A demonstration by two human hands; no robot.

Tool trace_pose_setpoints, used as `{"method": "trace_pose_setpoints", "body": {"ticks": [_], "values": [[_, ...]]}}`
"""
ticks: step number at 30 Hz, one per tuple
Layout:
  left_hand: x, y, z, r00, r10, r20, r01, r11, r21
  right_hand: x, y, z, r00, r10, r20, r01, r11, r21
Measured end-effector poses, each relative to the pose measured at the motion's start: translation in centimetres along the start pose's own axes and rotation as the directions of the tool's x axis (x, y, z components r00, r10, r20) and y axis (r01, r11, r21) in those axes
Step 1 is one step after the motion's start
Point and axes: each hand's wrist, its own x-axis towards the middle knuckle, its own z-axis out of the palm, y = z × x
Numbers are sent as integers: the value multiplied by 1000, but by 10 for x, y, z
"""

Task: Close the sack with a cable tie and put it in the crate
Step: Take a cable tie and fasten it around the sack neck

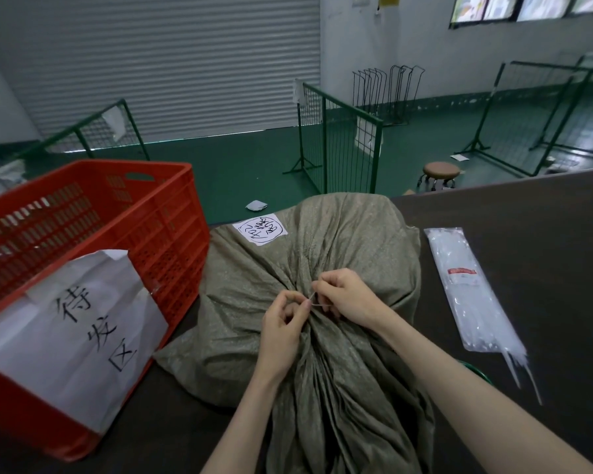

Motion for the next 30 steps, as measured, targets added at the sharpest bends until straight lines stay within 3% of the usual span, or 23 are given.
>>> {"method": "trace_pose_setpoints", "body": {"ticks": [5, 8, 17, 21, 30], "values": [[2, 6, 0, 999, 17, 40, -19, 999, 49, -5, -4, -3, 982, -172, -80, 144, 952, -271], [-1, 5, 0, 997, 50, 51, -55, 992, 111, -8, -7, -4, 966, -255, -54, 225, 921, -318], [-7, 15, 6, 996, 89, -5, -86, 979, 186, -11, -14, -13, 992, -128, -22, 110, 918, -381], [-8, 24, 8, 994, 100, 35, -106, 961, 257, -13, -15, -16, 990, -123, -65, 99, 952, -291], [-16, 27, -3, 982, 137, 129, -177, 905, 386, -12, -26, -46, 926, -95, -366, 100, 995, -5]]}}
